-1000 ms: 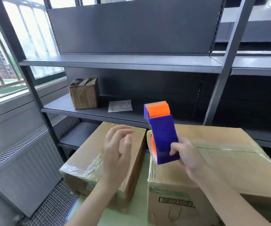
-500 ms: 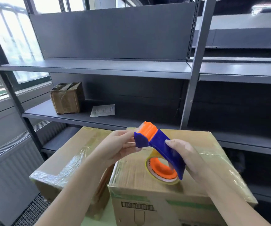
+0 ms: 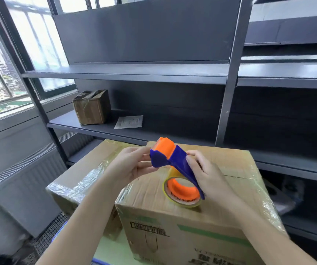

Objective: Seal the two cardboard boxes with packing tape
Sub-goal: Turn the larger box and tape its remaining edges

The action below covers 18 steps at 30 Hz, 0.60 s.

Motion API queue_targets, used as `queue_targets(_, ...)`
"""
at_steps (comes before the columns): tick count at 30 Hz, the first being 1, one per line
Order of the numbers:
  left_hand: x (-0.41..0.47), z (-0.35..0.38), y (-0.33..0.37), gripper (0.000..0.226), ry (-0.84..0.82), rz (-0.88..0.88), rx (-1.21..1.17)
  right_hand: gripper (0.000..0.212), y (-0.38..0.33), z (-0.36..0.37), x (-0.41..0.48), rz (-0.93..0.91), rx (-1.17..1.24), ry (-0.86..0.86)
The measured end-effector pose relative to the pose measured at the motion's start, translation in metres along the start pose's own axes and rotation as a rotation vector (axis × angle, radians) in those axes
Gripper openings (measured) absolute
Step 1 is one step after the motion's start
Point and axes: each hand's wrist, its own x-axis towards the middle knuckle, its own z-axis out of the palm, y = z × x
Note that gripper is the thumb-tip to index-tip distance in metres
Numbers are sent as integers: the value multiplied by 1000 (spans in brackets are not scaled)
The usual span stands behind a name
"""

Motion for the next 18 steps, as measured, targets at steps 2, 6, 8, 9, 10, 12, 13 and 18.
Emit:
queue_targets(2, -3, -5, -1, 21, 2, 37, 95, 46, -3, 4, -4, -48, -60, -84)
queue_targets(6, -8, -9, 0, 23, 59, 84, 366, 68, -1, 4, -2, -111, -320, -175)
queue_targets(8, -8, -9, 0, 16, 113, 97, 442, 54, 0, 4, 2, -148, -406, -145)
queue_targets(9, -8, -10, -1, 17, 142, 100, 482, 52, 1, 4, 5, -161, -428, -131)
queue_targets(10, -7, -10, -2, 21, 167, 105, 517, 53, 2, 3, 8, -176, -453, -123)
queue_targets(12, -4, -11, -4, 27, 207, 118, 553, 58, 3, 1, 13, -212, -541, -101)
queue_targets(13, -2, -11, -5, 28, 222, 125, 564, 61, 4, 1, 17, -231, -593, -86)
queue_targets(18, 15, -17, -5, 32, 313, 179, 581, 67, 1, 3, 42, -274, -675, -107)
